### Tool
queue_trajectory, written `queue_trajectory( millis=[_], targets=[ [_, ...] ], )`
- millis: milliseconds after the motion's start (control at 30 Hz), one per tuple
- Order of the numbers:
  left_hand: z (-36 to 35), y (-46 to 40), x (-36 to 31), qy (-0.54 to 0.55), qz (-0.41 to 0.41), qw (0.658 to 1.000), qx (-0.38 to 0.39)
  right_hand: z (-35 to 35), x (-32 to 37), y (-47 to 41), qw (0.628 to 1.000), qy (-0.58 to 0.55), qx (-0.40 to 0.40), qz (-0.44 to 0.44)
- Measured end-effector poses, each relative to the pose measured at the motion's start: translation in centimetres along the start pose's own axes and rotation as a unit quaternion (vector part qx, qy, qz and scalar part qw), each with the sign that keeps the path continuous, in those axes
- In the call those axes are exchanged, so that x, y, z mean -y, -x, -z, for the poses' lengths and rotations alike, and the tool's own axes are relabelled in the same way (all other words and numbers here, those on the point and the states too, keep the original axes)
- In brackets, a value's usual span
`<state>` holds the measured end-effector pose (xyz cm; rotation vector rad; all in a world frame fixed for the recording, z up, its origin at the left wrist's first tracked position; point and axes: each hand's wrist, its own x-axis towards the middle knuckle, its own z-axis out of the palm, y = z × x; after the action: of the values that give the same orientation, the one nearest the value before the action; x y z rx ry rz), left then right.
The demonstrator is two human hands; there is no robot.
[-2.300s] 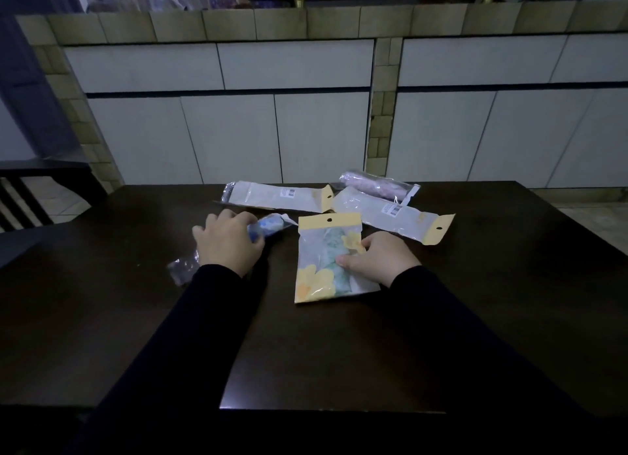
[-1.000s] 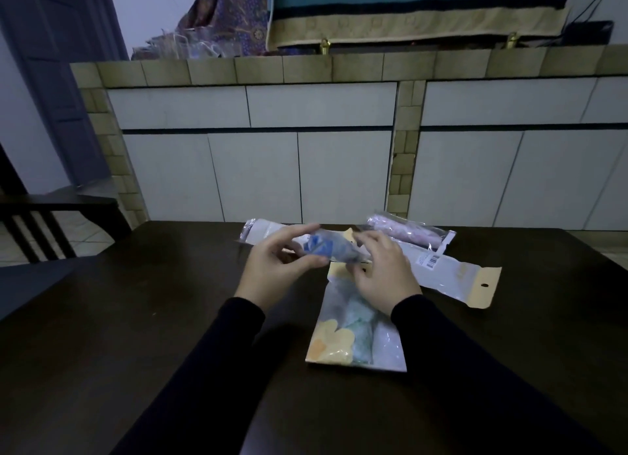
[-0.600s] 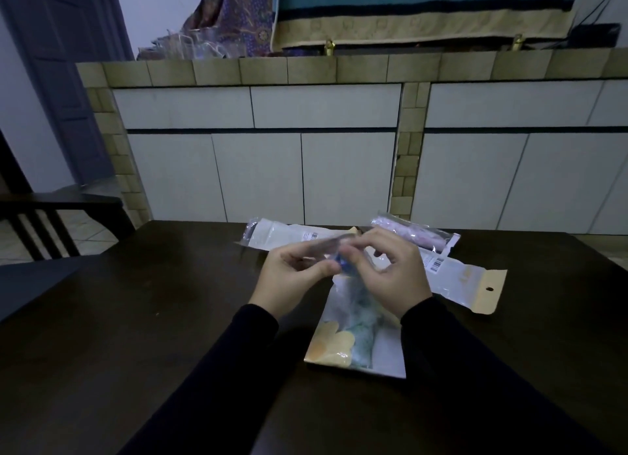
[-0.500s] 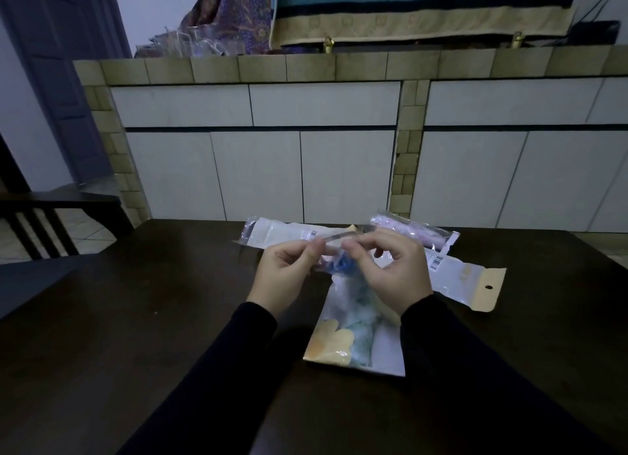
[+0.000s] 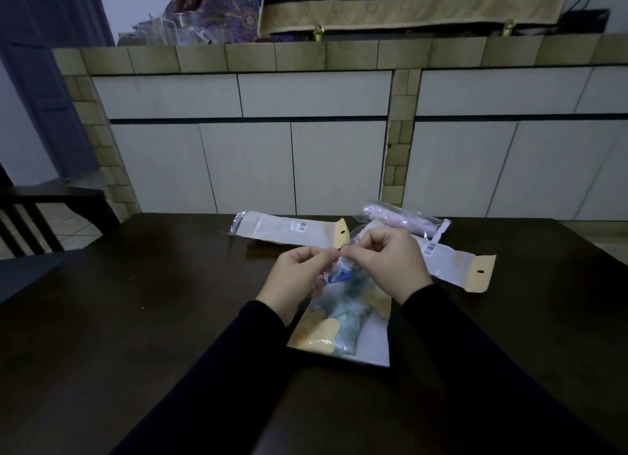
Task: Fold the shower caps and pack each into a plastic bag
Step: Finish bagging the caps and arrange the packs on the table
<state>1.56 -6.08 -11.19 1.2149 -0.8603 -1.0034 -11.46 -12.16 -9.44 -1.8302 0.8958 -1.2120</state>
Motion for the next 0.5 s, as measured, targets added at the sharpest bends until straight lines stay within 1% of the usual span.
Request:
queue_trajectory(
  millis=[100,167,367,433,500],
  targets=[
    [0.1,0.2,-0.1,-0.039,0.059,0.997,0.027,0.3,0.2,0.3,1.000,-0.007,0.019,-0.020],
    [0.1,0.3,-0.3,-0.055,0.067,0.995,0.049,0.5,0.5,0.4,0.999,-0.006,0.022,-0.023],
    [1.1,0.3,-1.0,-0.024,0.035,0.998,0.052,0.3,1.7,1.2,0.998,0.066,0.001,0.023],
    [1.3,0.2,-1.2,-0.012,0.010,0.999,0.039,0.3,2.1,1.2,0.997,0.065,-0.012,0.026],
    [1.3,-0.1,-1.0,0.030,-0.022,0.999,0.020,0.2,2.1,1.1,0.997,0.071,-0.029,0.019]
  ],
)
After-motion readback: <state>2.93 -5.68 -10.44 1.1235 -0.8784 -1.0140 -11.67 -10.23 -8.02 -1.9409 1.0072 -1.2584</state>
